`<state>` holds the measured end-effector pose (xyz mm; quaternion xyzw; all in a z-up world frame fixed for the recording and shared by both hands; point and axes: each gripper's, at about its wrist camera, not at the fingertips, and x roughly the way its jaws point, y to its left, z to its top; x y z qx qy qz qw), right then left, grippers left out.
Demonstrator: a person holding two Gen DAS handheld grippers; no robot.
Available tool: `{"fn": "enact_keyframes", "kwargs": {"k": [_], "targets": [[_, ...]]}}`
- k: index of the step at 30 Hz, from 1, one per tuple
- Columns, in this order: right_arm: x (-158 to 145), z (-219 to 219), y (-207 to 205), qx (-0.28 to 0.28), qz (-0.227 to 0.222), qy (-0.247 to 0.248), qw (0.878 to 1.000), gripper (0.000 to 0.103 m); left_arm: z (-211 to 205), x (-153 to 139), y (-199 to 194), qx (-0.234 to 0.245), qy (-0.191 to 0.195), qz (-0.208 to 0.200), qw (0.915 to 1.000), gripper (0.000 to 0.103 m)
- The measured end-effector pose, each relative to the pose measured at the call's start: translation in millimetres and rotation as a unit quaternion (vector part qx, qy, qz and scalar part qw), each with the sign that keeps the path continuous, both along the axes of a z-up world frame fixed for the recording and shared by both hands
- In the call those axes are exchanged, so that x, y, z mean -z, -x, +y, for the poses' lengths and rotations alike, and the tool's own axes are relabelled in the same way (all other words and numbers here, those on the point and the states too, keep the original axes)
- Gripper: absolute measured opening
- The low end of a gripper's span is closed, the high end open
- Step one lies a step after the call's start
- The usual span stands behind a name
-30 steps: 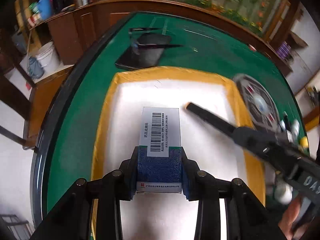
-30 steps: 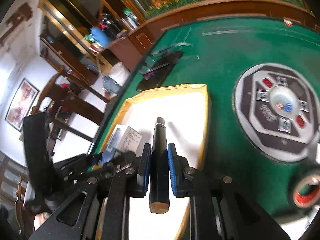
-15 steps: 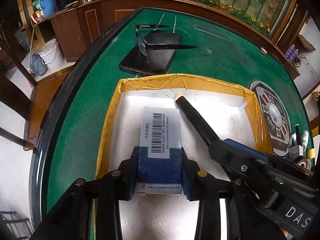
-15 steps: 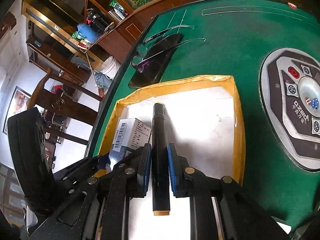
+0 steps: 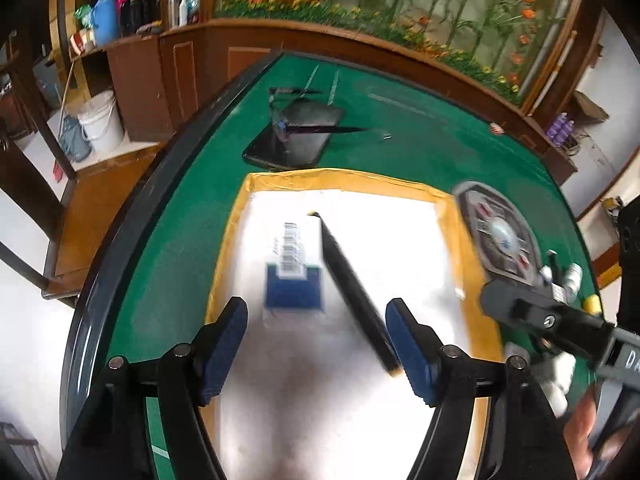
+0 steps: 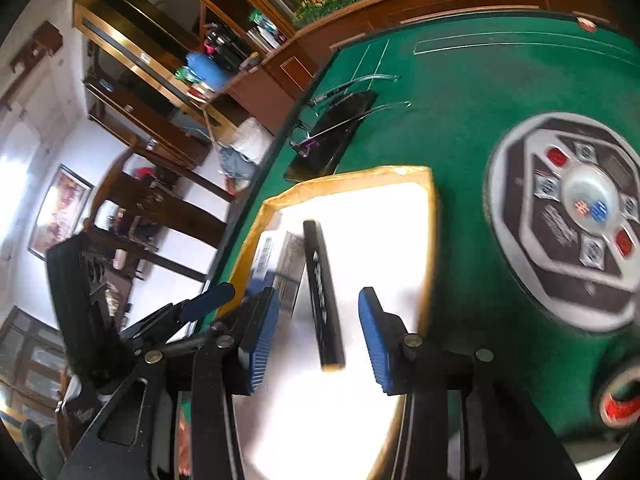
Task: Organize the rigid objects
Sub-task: 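Open the left gripper to drop the box while the right gripper releases the marker into the tray, then move the right gripper to a white pill bottle while the left gripper reaches another black marker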
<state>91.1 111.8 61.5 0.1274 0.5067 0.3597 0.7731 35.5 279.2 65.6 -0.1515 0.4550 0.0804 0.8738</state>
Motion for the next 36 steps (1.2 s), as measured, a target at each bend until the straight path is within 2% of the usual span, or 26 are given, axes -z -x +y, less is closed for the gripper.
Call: {"fn": "enact_keyframes", "kwargs": {"k": [6, 8, 10, 12, 14, 15, 18, 19, 23, 27, 31, 33, 35, 36], "targets": [[-15, -72, 39, -0.041, -0.023, -0.036, 0.998, 0.040, -53, -23, 51, 0.035, -0.012, -0.057, 0.9977, 0.080], [-18, -96, 51, -0.047, -0.038, -0.045, 0.997, 0.040, -81, -30, 71, 0.061, -0.015, -0.085, 0.9944, 0.082], [-19, -124, 62, -0.051, -0.060, -0.050, 0.996, 0.041, -107, -32, 84, 0.089, -0.013, -0.103, 0.9906, 0.089], [-18, -153, 69, -0.042, -0.088, -0.051, 0.994, 0.041, -141, -29, 97, 0.126, -0.018, -0.114, 0.9852, 0.090], [-14, -178, 74, -0.034, -0.108, -0.047, 0.992, 0.041, -174, -24, 103, 0.172, -0.037, -0.111, 0.9782, 0.090], [-10, -192, 76, -0.029, -0.114, -0.050, 0.992, 0.041, -196, -20, 106, 0.209, -0.055, -0.109, 0.9702, 0.090], [3, -229, 72, 0.000, -0.110, -0.069, 0.991, 0.042, -233, -9, 109, 0.278, -0.105, -0.104, 0.9490, 0.090], [9, -239, 70, 0.011, -0.105, -0.075, 0.992, 0.042, -240, -4, 108, 0.290, -0.117, -0.099, 0.9447, 0.090], [13, -250, 64, 0.025, -0.088, -0.098, 0.991, 0.042, -253, 11, 90, 0.323, -0.131, -0.063, 0.9352, 0.090], [13, -256, 64, 0.025, -0.078, -0.117, 0.990, 0.048, -261, 24, 68, 0.349, -0.150, -0.019, 0.9247, 0.089], [14, -255, 63, 0.021, -0.074, -0.124, 0.989, 0.048, -267, 40, 45, 0.348, -0.176, 0.017, 0.9206, 0.089], [14, -255, 66, 0.017, -0.072, -0.121, 0.990, 0.048, -265, 45, 42, 0.350, -0.166, 0.020, 0.9218, 0.089], [14, -253, 67, 0.012, -0.071, -0.120, 0.990, 0.048, -265, 43, 47, 0.354, -0.156, 0.010, 0.9223, 0.080], [15, -250, 68, 0.008, -0.069, -0.117, 0.991, 0.048, -265, 43, 50, 0.358, -0.143, 0.011, 0.9226, 0.062]]}}
